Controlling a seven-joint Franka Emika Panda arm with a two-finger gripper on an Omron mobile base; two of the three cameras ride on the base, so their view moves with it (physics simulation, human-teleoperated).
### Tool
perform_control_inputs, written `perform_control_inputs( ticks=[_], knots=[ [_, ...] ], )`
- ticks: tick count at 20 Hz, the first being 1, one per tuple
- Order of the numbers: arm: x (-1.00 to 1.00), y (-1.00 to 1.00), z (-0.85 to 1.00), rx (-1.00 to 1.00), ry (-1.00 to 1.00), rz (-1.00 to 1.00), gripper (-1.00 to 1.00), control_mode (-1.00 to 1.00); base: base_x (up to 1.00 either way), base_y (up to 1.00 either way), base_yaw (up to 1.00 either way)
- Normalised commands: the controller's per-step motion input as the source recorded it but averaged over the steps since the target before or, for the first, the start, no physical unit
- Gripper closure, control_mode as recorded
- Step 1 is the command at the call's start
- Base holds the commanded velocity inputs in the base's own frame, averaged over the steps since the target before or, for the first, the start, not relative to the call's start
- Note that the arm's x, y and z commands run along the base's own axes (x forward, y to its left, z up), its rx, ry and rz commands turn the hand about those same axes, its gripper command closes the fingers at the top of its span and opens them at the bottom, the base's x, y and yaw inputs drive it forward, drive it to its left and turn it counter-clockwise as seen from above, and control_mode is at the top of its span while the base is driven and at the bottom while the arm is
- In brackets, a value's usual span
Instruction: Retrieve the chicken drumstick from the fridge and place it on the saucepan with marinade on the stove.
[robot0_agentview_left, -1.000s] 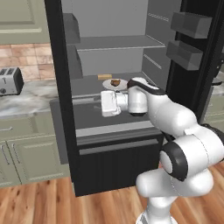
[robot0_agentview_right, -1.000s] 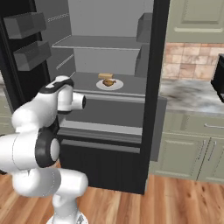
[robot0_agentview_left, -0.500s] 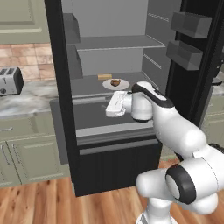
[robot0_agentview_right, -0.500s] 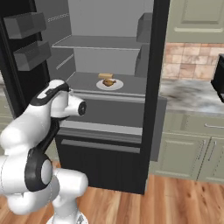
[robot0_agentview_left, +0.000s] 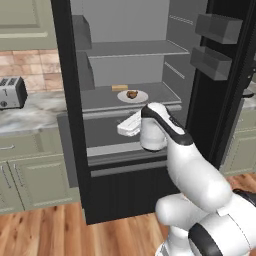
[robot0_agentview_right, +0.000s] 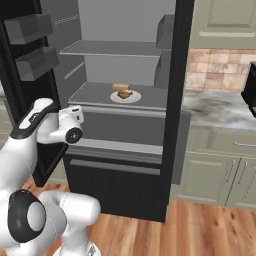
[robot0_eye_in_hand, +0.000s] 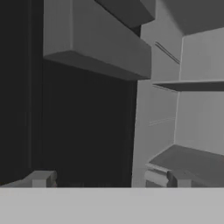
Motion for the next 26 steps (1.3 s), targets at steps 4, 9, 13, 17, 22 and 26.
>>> perform_control_inputs(
  ticks=[4,9,13,17,22,26],
  knots=[
    [-0.06,-0.11,0.00,0.00,0.03,-0.36,-1.00,-1.00,0.00,0.00,0.00],
    [0.00,-0.11,0.03,0.00,0.03,-0.35,-1.00,-1.00,0.00,0.00,0.00],
    [0.00,-0.37,0.15,0.00,0.07,-0.30,-1.00,-1.00,0.00,0.00,0.00],
    [-0.02,-0.54,0.25,0.00,0.12,-0.19,-1.00,-1.00,0.00,0.00,0.00],
    [0.00,-0.56,0.36,0.00,0.15,-0.16,-1.00,-1.00,0.00,0.00,0.00],
    [-0.01,-0.40,0.44,0.00,0.16,-0.12,-1.00,-1.00,0.00,0.00,0.00]
  ],
)
